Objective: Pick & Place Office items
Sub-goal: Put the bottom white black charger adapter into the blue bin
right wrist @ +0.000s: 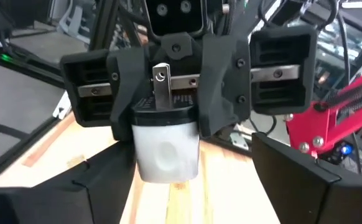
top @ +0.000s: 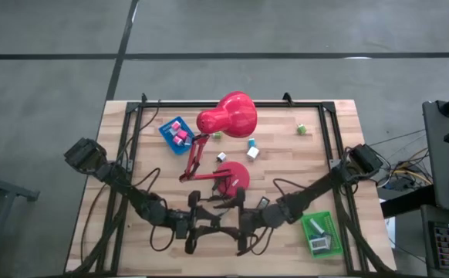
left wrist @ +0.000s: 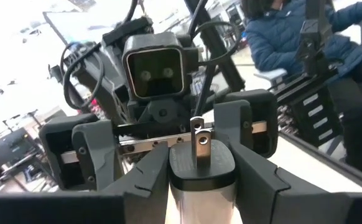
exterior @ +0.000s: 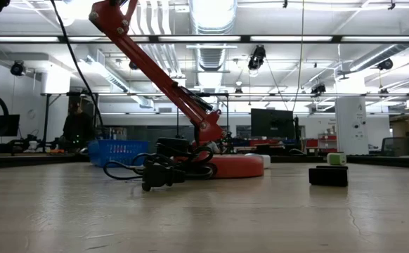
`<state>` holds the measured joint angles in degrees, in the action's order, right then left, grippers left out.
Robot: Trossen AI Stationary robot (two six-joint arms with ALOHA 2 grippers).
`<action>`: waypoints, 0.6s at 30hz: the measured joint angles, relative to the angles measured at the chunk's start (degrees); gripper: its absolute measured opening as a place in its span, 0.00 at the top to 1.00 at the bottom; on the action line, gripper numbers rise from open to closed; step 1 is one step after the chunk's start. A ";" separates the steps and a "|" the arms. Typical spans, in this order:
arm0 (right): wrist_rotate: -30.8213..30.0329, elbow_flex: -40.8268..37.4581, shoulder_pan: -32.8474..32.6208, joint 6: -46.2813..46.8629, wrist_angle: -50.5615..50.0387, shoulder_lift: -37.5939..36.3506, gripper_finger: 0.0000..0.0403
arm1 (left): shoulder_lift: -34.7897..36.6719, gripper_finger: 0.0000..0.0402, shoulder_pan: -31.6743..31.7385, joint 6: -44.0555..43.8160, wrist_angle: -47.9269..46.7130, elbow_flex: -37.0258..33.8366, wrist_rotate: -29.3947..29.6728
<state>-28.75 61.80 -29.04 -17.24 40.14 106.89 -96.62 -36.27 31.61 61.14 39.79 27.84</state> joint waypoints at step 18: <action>-3.20 -0.17 -3.08 7.33 -10.97 0.00 0.25 | 3.88 0.67 -3.64 -0.74 -3.89 -2.26 8.59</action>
<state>-31.94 61.63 -32.12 -9.92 29.17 106.89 -92.74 -39.91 30.87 57.25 37.54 36.43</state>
